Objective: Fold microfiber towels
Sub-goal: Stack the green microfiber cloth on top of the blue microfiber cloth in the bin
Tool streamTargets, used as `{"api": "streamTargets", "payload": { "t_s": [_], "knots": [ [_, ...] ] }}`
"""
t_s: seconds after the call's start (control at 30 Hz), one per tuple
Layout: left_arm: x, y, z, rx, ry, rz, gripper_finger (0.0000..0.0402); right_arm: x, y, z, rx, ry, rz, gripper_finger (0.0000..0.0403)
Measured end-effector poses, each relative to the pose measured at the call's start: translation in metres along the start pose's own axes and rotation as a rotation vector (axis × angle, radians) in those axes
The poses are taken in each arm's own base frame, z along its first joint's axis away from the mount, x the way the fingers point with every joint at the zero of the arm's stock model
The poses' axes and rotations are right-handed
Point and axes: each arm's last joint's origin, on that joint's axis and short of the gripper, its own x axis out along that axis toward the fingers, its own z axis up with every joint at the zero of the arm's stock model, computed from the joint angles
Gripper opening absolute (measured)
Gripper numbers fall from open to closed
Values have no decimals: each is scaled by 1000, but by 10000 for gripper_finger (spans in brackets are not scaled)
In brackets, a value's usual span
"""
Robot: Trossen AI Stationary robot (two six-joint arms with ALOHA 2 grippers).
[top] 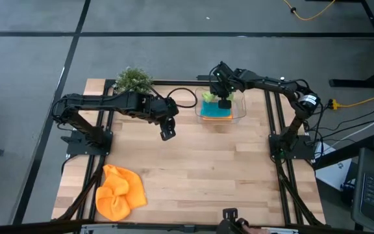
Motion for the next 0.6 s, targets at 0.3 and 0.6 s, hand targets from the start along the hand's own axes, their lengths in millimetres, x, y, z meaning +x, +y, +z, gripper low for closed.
{"api": "streamTargets", "payload": {
  "t_s": [0.3,0.6],
  "knots": [
    [0,0,0,1,-5,18,133,12,31,16,-44,9,-135,17],
    [0,0,0,1,-6,19,133,10,51,28,-73,52,-181,17]
  ]
}}
